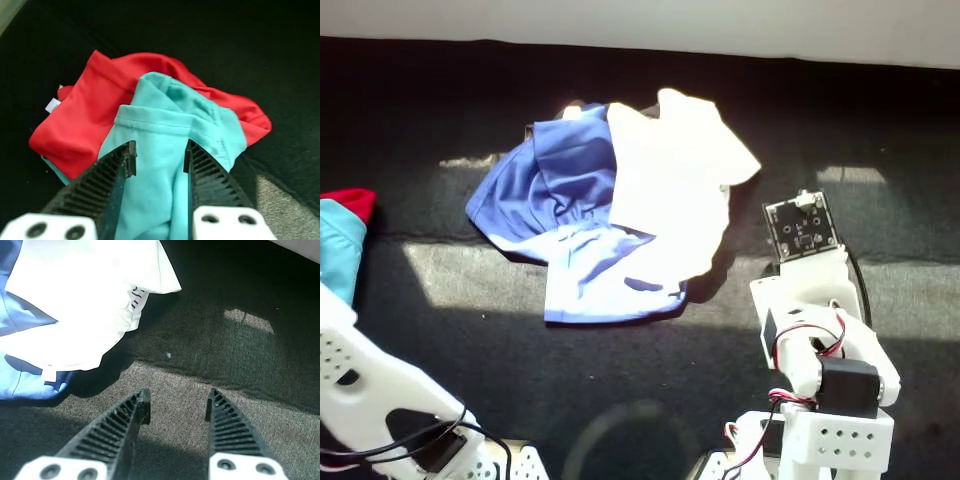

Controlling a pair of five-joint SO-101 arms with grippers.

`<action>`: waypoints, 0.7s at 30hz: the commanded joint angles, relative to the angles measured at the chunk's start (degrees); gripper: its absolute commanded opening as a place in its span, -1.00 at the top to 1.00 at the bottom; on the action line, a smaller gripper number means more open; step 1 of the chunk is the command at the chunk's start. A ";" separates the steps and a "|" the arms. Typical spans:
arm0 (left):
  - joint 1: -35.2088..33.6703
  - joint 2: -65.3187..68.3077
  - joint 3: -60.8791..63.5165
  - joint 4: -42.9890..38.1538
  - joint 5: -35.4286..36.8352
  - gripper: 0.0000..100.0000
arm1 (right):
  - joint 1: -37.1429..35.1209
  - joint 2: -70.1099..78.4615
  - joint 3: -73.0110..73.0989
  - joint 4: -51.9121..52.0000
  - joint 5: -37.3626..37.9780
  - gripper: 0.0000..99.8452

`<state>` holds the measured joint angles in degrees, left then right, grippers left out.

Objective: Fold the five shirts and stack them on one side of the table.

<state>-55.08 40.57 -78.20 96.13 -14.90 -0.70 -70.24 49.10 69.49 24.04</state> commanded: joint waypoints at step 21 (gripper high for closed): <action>51.21 7.96 6.73 -10.90 21.80 0.40 | 8.66 27.38 -37.49 9.98 -5.27 0.38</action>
<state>-6.55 46.81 -71.87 90.77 3.91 7.38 -45.89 18.15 76.35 19.21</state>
